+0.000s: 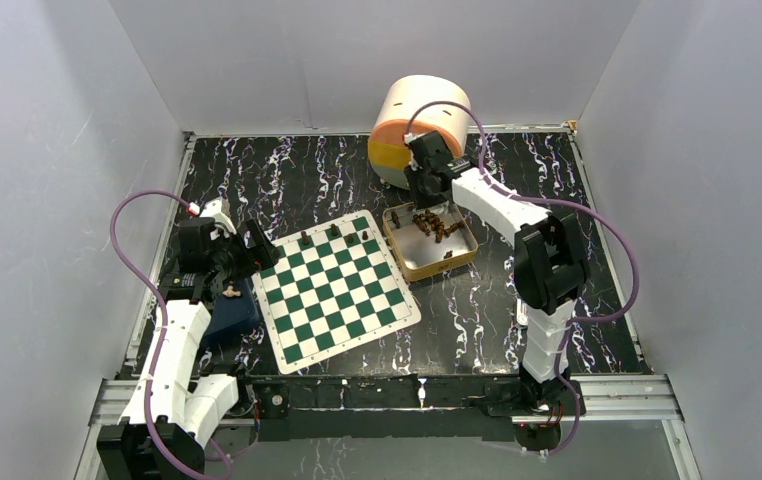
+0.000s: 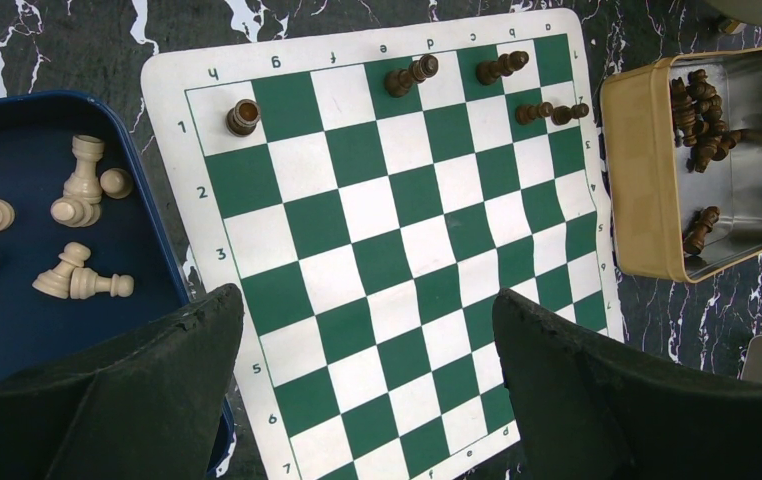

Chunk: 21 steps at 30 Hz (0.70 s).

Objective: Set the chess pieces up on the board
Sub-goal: Pick up the chess piece from the storage box.

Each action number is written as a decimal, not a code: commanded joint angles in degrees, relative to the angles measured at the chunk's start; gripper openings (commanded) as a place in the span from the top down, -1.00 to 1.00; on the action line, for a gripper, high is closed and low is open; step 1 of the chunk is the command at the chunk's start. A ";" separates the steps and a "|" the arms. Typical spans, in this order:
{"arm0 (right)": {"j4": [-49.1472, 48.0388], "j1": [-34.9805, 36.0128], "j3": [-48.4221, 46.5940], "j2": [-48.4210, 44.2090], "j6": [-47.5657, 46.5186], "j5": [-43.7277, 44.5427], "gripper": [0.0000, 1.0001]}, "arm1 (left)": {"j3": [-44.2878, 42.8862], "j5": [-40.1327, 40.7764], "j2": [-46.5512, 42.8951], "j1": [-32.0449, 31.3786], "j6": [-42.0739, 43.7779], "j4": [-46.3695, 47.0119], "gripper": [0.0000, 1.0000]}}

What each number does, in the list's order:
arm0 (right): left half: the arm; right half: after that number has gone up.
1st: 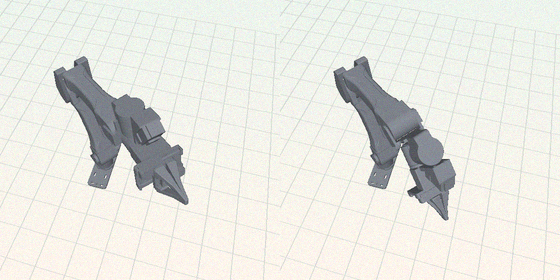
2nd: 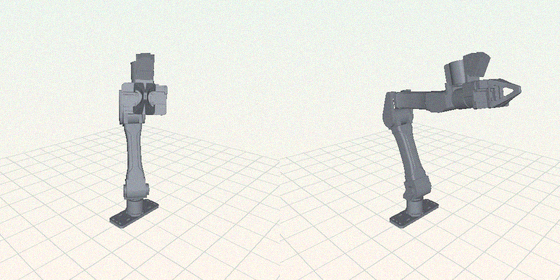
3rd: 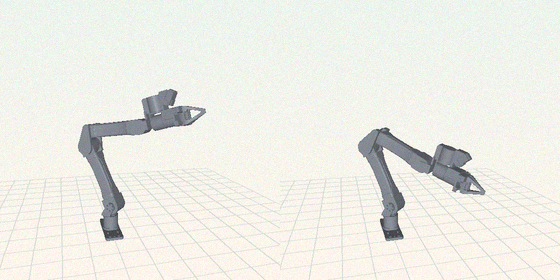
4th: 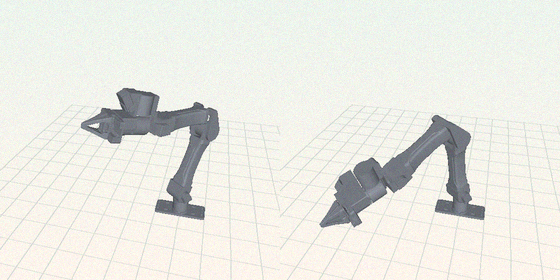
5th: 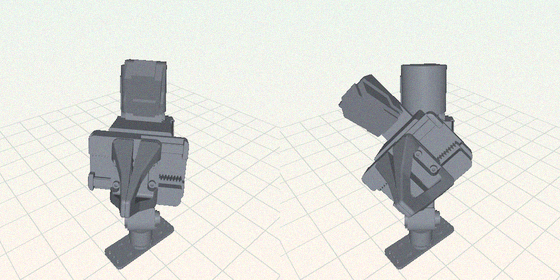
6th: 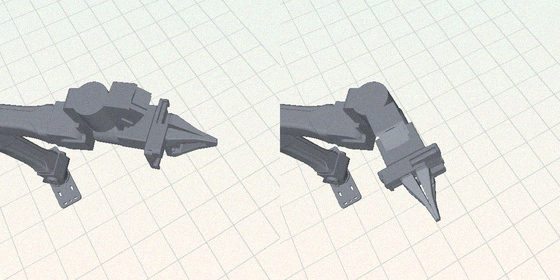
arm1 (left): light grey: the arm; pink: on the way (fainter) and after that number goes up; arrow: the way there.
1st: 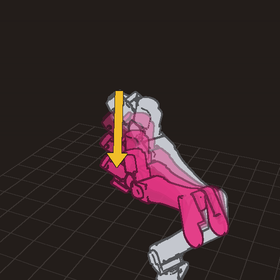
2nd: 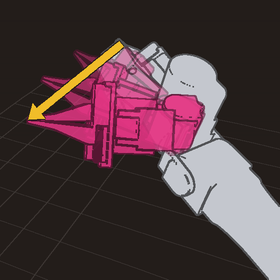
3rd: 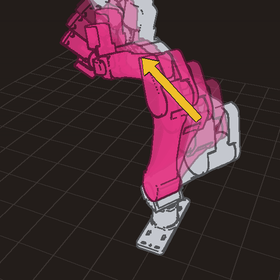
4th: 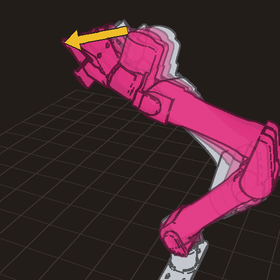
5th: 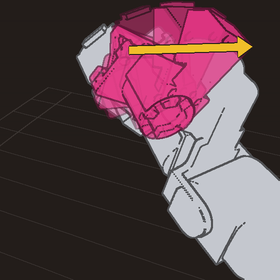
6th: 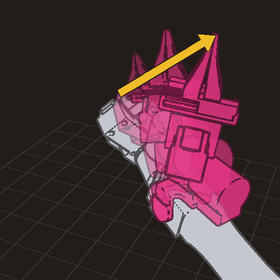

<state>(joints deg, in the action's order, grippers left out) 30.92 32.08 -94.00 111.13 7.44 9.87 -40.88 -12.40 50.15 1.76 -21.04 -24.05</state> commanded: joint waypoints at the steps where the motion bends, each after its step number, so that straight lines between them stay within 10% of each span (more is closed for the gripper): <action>1: -5.13 -1.93 4.60 -0.83 -1.64 -2.86 0.23 | -0.87 0.10 -0.78 -0.04 0.21 -0.06 -0.84; 21: -12.80 -2.99 11.41 2.83 -3.86 -5.61 0.18 | -0.86 0.40 -0.60 -0.08 0.21 -0.01 -0.84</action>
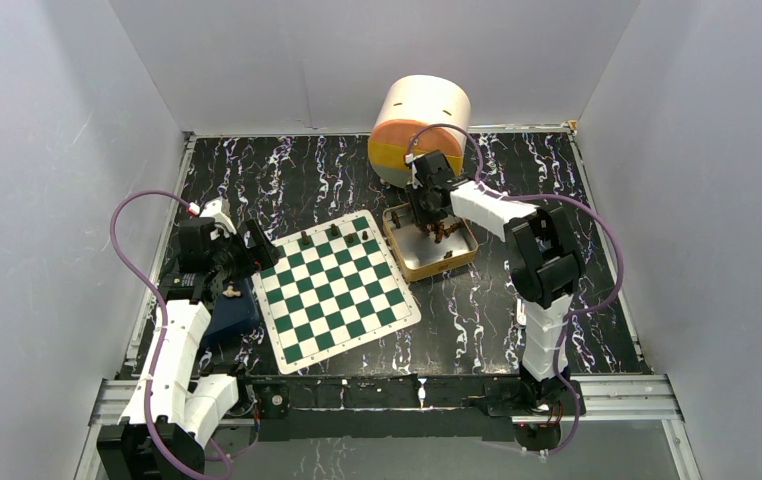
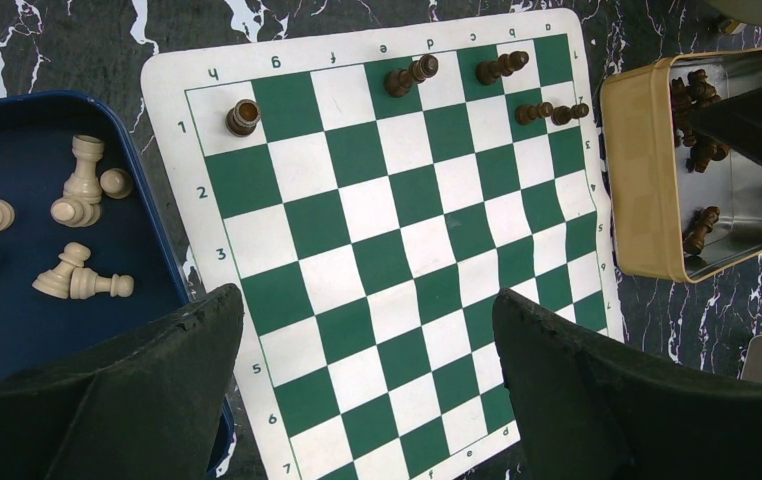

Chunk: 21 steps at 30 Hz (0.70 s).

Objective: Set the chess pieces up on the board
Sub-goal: Pick up the chess piece from the storage box.

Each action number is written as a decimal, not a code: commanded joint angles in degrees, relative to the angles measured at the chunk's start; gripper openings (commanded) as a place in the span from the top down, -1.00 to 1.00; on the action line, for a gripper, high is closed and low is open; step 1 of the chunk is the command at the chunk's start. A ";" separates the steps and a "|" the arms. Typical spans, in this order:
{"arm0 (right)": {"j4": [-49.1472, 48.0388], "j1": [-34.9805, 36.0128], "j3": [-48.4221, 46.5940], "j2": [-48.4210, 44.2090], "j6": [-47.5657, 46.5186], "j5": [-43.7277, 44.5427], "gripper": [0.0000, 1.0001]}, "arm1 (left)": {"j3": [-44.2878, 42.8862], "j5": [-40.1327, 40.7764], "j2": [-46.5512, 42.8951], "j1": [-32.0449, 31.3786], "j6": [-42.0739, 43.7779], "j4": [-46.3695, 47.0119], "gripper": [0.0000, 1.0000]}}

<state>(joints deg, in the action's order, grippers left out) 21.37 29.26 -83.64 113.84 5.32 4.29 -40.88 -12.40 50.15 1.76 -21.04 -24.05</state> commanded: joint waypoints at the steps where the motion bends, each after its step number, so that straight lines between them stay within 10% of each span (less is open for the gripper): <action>1: -3.34 -0.12 1.30 0.33 -1.97 0.38 0.18 | -0.86 0.37 -0.58 -0.05 0.21 -0.03 -0.84; 21: -5.31 -0.08 4.46 1.03 -2.87 1.12 0.41 | -0.86 0.36 -0.32 -0.09 0.03 -0.02 -0.84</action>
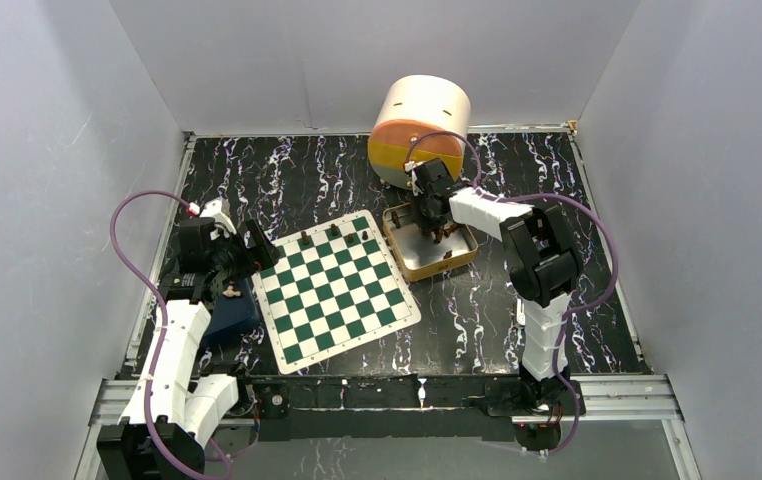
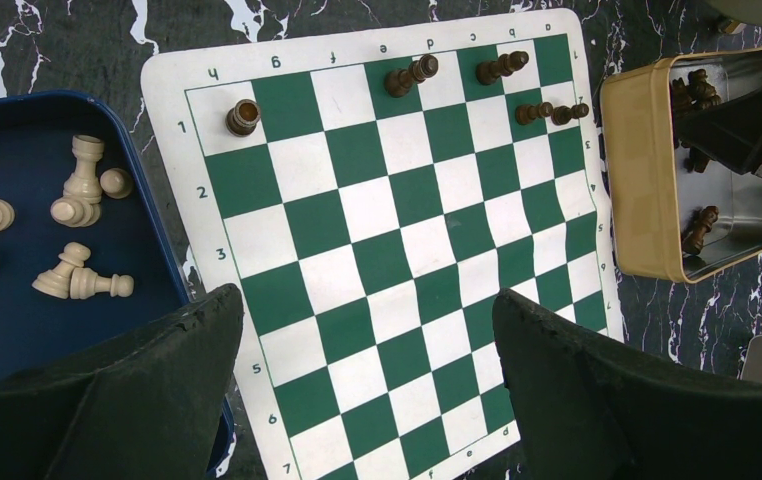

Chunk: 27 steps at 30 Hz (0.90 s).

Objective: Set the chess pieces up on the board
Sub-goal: Pick up the chess piece from the storage box.

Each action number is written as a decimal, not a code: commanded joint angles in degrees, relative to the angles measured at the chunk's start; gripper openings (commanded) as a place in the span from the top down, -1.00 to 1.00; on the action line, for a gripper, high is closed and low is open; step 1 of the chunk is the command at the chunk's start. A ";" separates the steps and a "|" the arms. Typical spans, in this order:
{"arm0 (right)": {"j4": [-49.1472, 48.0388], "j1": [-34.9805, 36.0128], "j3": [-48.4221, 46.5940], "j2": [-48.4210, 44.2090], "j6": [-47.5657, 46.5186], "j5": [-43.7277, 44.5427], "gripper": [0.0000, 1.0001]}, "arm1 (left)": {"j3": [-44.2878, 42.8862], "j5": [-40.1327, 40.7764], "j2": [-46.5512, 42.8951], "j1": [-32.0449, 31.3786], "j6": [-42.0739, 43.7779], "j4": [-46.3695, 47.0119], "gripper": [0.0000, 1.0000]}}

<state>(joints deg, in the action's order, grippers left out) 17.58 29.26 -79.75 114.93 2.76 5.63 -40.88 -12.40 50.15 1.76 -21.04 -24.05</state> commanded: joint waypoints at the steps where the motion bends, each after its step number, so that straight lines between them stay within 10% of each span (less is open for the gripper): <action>1: -1.59 -0.11 0.68 -0.14 -0.25 -0.41 0.41 | -0.86 0.43 -0.32 -0.04 0.03 -0.03 -0.84; 17: -4.51 1.26 4.44 -10.59 0.39 -2.11 0.70 | -1.72 0.38 2.25 -0.06 0.39 -1.15 -0.88; 27: -11.86 3.12 11.59 -22.22 1.41 -15.63 0.72 | -7.28 -14.77 6.76 -0.04 -4.35 -0.48 -0.72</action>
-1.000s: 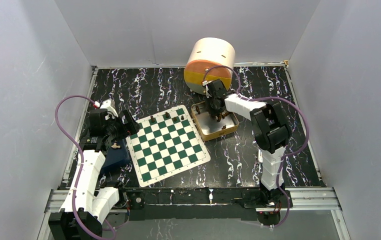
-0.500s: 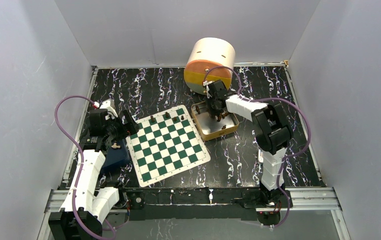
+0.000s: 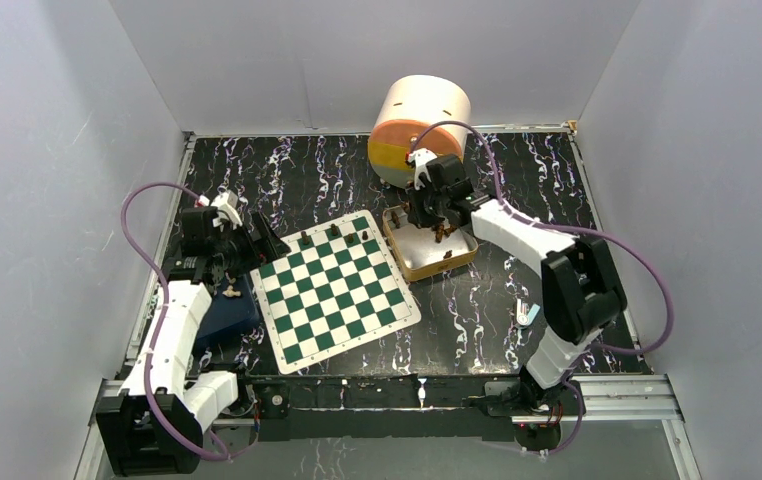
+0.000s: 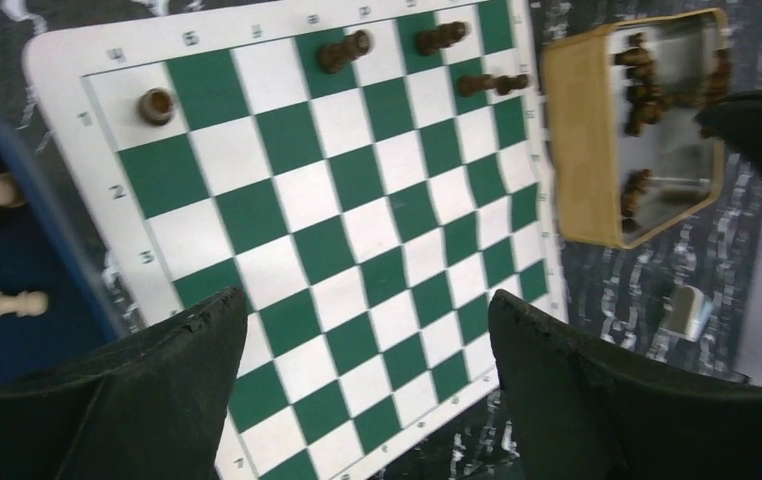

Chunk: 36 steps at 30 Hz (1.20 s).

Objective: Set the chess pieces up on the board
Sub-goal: Pick up the chess piece from the storage box, then place the chess piece on the chessboard.

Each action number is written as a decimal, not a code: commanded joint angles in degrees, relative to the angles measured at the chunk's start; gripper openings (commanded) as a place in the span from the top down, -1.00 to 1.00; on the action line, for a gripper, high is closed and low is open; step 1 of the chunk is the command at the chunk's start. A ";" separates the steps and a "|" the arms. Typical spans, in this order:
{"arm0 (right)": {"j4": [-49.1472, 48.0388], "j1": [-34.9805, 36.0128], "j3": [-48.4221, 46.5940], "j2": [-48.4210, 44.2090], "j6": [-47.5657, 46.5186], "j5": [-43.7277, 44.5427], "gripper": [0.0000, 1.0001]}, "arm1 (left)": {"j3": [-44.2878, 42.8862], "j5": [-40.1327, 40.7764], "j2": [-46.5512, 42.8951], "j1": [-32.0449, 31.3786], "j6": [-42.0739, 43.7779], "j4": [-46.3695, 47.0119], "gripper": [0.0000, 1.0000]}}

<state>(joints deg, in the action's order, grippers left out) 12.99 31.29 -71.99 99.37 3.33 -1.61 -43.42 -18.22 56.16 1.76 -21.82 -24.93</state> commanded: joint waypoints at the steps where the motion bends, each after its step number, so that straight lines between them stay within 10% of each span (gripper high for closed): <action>1: -9.81 1.33 5.37 -8.35 0.95 -11.92 0.73 | -5.48 -10.55 1.26 -0.07 -4.66 0.56 -0.70; 14: -36.26 11.81 23.24 -21.52 -9.15 -19.66 0.74 | -14.09 -26.11 6.02 -0.80 -16.13 0.65 -0.32; 36: -37.89 23.17 22.75 -22.53 -19.06 -10.43 0.78 | -14.32 -24.82 10.27 -14.21 -22.73 0.93 -0.05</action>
<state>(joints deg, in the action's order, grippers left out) -21.65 53.43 -46.87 78.30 -13.87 -14.68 -56.51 -42.59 66.26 -11.88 -44.10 -24.01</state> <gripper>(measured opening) 0.264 0.537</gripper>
